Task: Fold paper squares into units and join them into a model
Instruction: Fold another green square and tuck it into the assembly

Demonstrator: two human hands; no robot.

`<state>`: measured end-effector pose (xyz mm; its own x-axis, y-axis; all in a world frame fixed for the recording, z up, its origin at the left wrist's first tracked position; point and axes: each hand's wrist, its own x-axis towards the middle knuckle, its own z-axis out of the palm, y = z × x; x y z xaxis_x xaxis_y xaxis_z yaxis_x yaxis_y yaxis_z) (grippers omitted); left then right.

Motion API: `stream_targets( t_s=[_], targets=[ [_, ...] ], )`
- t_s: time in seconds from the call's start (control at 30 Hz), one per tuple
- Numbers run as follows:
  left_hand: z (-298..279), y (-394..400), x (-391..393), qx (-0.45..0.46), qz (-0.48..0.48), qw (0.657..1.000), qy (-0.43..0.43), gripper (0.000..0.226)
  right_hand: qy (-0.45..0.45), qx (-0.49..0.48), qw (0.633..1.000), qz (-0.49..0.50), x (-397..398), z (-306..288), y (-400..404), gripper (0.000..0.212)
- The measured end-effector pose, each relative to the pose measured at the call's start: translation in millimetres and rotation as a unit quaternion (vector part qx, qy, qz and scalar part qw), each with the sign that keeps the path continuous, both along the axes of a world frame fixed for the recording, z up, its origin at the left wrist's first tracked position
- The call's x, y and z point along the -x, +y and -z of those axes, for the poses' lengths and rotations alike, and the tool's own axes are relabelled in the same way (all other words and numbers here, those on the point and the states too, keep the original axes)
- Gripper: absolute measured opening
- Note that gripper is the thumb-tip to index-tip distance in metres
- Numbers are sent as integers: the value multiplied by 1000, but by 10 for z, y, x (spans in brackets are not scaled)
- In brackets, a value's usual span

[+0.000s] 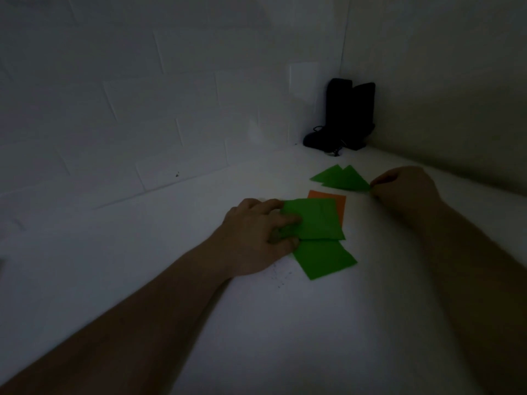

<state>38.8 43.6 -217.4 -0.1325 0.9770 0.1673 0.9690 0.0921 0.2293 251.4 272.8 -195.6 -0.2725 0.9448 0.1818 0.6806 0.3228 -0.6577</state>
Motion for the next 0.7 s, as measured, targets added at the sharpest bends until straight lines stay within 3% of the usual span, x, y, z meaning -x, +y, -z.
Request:
stream_targets(
  t_s=[0.2, 0.37, 0.5, 0.6, 0.7],
  targets=[
    [-23, -14, 22, -21, 24, 999, -18, 66, 3, -13, 1000, 17, -24, 24, 52, 23],
    [-22, -33, 9, -28, 19, 998, -48, 68, 49, 16, 998, 39, -2, 25, 86, 30],
    [-69, -35, -33, -7, 0, 998, -55, 76, 115, -38, 991, 55, 46, -44, -77, 34],
    [-98, -26, -32, -12, -8, 998, -62, 78, 111, -59, 990, -60, 197, -179, -348, 18],
    [-91, -25, -9, -11, -9, 998, -57, 78, -16, -33, 974, -223, 377, -216, -697, 9]
  ],
)
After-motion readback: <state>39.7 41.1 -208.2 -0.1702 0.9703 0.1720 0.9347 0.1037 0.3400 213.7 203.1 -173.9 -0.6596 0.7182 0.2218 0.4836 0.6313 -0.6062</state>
